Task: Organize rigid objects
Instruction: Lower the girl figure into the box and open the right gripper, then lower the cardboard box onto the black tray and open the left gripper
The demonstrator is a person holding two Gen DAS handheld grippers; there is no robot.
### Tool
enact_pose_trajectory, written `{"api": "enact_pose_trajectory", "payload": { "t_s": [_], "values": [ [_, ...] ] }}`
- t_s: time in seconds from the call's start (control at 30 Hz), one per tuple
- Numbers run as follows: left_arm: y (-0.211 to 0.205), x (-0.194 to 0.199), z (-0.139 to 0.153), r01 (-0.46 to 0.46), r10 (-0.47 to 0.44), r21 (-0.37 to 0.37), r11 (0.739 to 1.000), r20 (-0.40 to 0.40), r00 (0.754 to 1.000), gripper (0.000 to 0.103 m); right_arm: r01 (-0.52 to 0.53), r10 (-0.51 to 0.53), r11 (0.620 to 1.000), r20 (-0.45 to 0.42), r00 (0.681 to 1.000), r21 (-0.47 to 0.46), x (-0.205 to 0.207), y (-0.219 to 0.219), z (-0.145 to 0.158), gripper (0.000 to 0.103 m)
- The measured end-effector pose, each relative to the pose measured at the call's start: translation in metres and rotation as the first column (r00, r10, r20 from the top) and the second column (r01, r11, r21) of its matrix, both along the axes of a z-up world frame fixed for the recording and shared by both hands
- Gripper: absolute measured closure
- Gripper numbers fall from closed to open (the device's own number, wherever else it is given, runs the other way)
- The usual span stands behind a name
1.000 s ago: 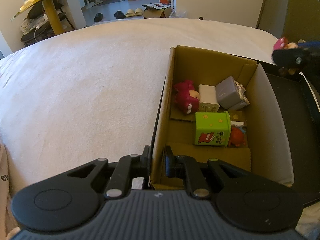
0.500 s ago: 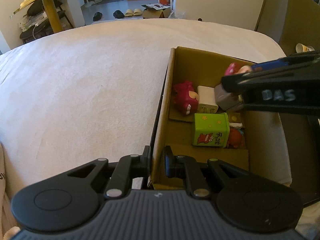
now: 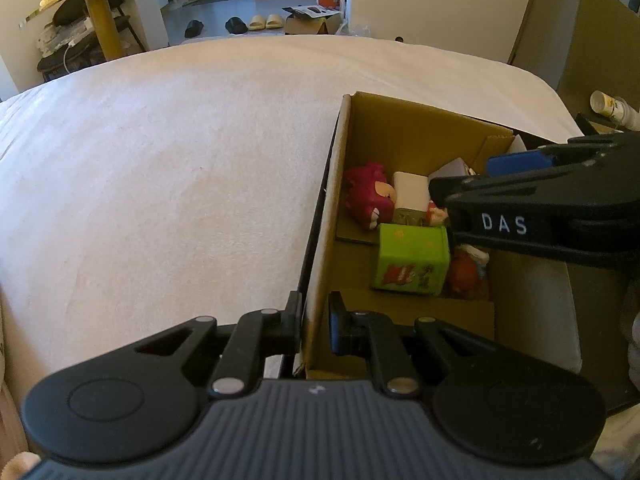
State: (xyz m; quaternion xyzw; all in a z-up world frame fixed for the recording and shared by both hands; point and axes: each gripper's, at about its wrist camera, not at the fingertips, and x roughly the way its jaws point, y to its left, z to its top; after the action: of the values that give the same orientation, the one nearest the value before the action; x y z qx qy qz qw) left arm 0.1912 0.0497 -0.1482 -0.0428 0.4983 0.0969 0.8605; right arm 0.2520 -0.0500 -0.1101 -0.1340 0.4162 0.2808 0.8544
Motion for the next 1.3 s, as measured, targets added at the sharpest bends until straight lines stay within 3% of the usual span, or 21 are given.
{"api": "enact_pose_trajectory", "payload": {
  "t_s": [0.3,0.5,0.97,1.3],
  "values": [
    [-0.001,0.004,-0.001,-0.005,0.005,0.002,1.0,-0.02,1.0,0.091,0.038,-0.039,0.998,0.017,0.999,0.047,-0.009,-0.026,0.019,0.053],
    [-0.004,0.004,0.005,0.009,-0.008,0.027,1.0,-0.032,0.999,0.091,0.122,-0.123,0.989,0.003,0.992,0.086,-0.018,-0.059,0.032,0.051],
    [-0.022,-0.017,0.037,-0.005,0.004,0.081,0.997,0.018,1.0,0.09,0.223,-0.234,0.957,0.041,0.971,0.183,-0.055,-0.11,0.059,0.024],
    [-0.039,-0.031,0.054,0.004,-0.008,0.088,0.996,0.048,0.999,0.09,0.268,-0.283,0.943,0.051,0.958,0.195,-0.078,-0.131,0.063,0.015]
  ]
}}
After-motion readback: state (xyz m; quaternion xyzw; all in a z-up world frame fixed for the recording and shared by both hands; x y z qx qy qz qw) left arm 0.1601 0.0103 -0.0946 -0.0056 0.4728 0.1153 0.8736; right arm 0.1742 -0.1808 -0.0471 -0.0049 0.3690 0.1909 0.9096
